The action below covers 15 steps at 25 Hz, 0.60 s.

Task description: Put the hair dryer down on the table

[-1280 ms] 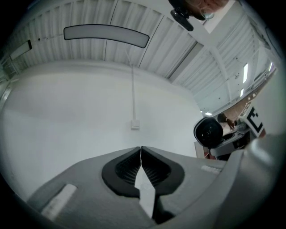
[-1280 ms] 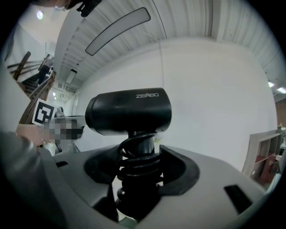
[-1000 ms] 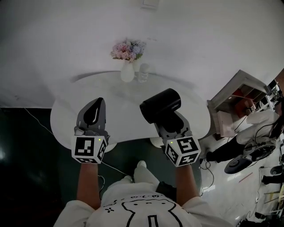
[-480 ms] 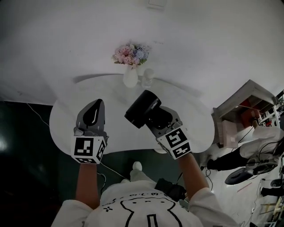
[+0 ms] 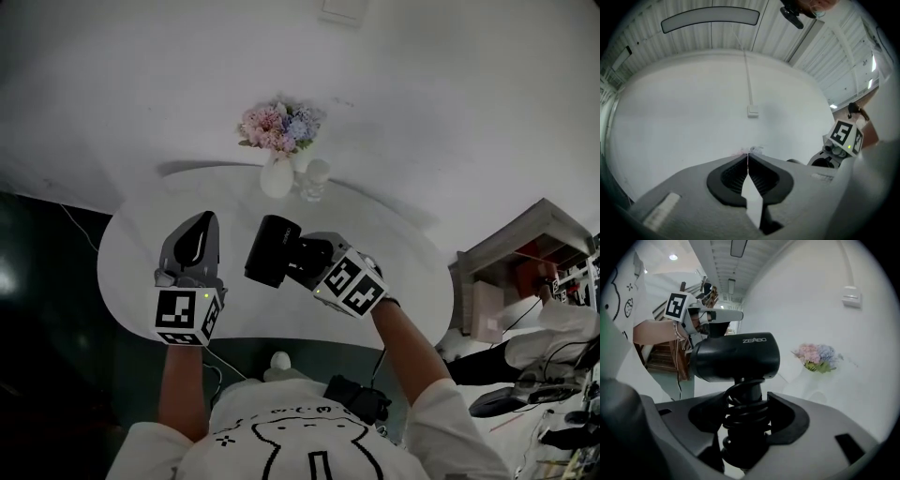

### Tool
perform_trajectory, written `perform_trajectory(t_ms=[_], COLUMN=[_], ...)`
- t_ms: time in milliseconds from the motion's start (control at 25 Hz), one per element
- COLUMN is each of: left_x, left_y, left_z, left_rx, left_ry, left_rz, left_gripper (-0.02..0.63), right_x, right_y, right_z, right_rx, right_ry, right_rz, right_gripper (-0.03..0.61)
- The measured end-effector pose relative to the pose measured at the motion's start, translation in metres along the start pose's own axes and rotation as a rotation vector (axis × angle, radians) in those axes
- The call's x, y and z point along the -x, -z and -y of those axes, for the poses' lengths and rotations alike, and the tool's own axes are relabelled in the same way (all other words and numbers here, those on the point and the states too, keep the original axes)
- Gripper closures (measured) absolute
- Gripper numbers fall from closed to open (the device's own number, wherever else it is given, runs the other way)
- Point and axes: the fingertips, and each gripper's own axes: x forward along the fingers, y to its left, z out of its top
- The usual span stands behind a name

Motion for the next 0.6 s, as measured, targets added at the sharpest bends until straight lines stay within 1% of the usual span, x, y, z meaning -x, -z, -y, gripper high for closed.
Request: perform_trajectory(t_ms=[120, 280, 440, 600], left_x=[-0.008, -0.013, -0.014, -0.017], left_y=[0.006, 0.014, 0.019, 0.023], left_z=[0.002, 0.004, -0.001, -0.007], left_rx=[-0.007, -0.014, -0.027, -0.039], left_ry=[-0.017, -0.033, -0.046, -0.049], left_rz=[-0.014, -0.033, -0.057, -0.075], left_gripper=[0.594, 0.594, 0.594, 0.594], right_x=[-0.015, -0.034, -0.056, -0.082], right_y=[0.011, 0.024, 0.037, 0.055], right_z=[0.005, 0.012, 0.013, 0.018], right_rx=[0.027, 0.073, 0.068, 0.05], right_ry=[-0.077, -0.142, -0.2, -0.231], right_rz=[-0.034, -0.09, -0.124, -0.171], right_gripper=[0.327, 0.327, 0.327, 0.327])
